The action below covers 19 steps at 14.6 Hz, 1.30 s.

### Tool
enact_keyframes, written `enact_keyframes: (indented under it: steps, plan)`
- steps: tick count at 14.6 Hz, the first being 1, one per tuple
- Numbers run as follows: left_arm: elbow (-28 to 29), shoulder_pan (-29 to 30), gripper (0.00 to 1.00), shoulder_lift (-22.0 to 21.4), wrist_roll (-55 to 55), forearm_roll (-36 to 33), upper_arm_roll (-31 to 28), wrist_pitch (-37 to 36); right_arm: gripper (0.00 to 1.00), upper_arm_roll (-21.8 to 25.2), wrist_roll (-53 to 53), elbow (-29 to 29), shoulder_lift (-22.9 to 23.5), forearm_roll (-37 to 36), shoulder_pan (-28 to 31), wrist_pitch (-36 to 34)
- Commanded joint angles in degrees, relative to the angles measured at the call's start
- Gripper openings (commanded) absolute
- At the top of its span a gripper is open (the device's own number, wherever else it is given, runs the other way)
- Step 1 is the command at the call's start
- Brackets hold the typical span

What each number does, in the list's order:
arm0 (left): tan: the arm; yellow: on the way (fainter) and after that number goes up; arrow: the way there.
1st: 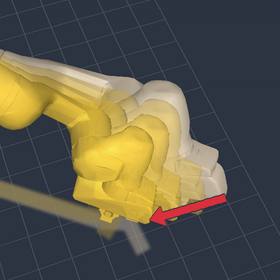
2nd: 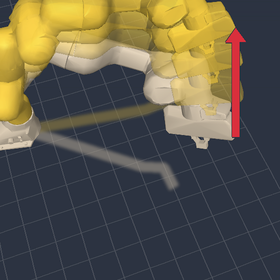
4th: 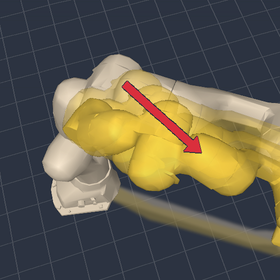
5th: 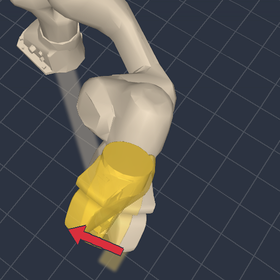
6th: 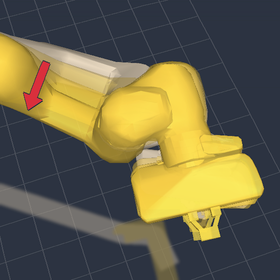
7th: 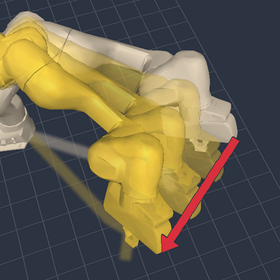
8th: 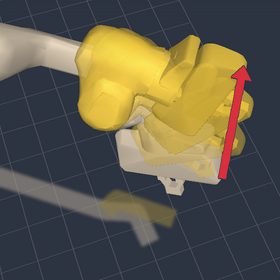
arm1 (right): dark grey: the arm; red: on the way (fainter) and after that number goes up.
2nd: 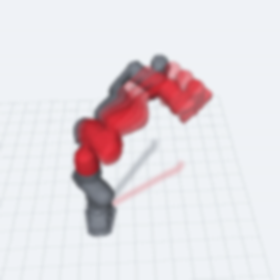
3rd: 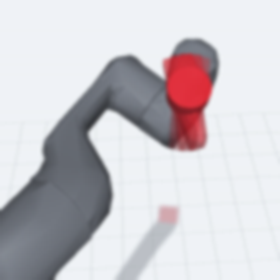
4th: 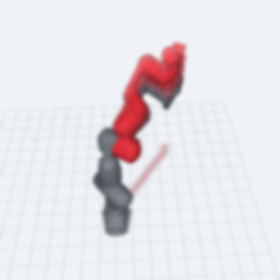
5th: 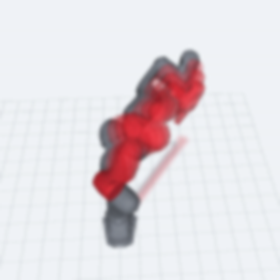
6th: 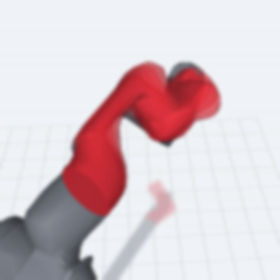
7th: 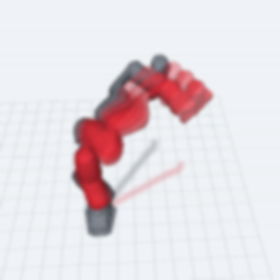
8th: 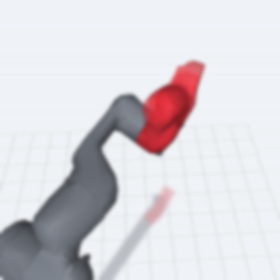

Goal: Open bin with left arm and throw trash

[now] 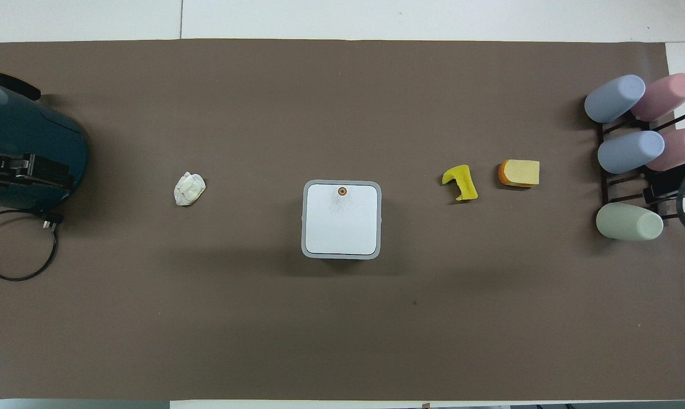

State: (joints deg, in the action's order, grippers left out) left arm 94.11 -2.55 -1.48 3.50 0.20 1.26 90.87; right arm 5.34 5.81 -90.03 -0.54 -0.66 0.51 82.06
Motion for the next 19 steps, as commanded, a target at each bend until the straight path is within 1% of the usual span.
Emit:
enact_keyframes:
  steps: [1,7,8,10,11,12,13,14,15,18,19]
  plan:
    - [1.5,-0.2,1.00,-1.2,-0.2,-0.3,0.0,1.2,1.00,0.6,-1.0,-0.3,-0.3,0.5,-0.4,0.7]
    - [1.4,-0.4,1.00,-1.2,-0.8,-0.3,0.5,1.6,1.00,0.6,-0.9,-0.2,-0.3,1.0,0.2,0.8]
    - [1.4,-1.3,0.92,-1.1,-0.9,-0.3,0.6,2.6,1.00,0.5,-0.9,-0.2,-0.3,1.1,0.2,0.9]
    - [2.0,-4.6,0.09,-1.2,-2.5,-0.3,0.6,3.3,1.00,0.4,-0.9,-0.1,-0.3,1.1,0.1,0.9]
    - [2.9,-5.5,0.00,-1.4,-2.6,-0.3,0.6,5.7,1.00,0.4,-0.9,-0.2,-0.3,1.2,0.2,1.0]
    - [5.5,-7.5,0.00,-2.3,-2.7,-0.3,0.7,9.8,1.00,0.3,-1.0,-0.3,-0.3,1.3,-0.2,2.1]
    - [8.5,-9.8,0.00,-3.5,-3.1,-0.2,0.7,14.0,1.00,0.3,-1.1,-1.3,-0.4,1.3,-0.5,4.7]
    - [10.3,-12.2,0.00,-3.8,-4.4,-0.2,0.7,16.3,1.00,0.2,-1.3,-4.3,-1.2,1.4,-0.4,8.3]
    - [10.8,-15.0,0.00,-3.1,-7.0,-0.2,0.7,17.9,1.00,0.2,-1.9,-7.0,-2.3,2.1,-0.2,12.6]
    - [15.5,-22.2,0.00,-2.0,-13.7,-0.2,0.7,29.9,1.00,-0.2,-2.1,-16.0,-4.6,4.4,-0.6,22.9]
    - [16.3,-24.9,0.00,-0.6,-15.1,-0.2,0.7,33.0,1.00,-0.3,-2.1,-17.7,-4.6,4.6,-0.7,25.5]
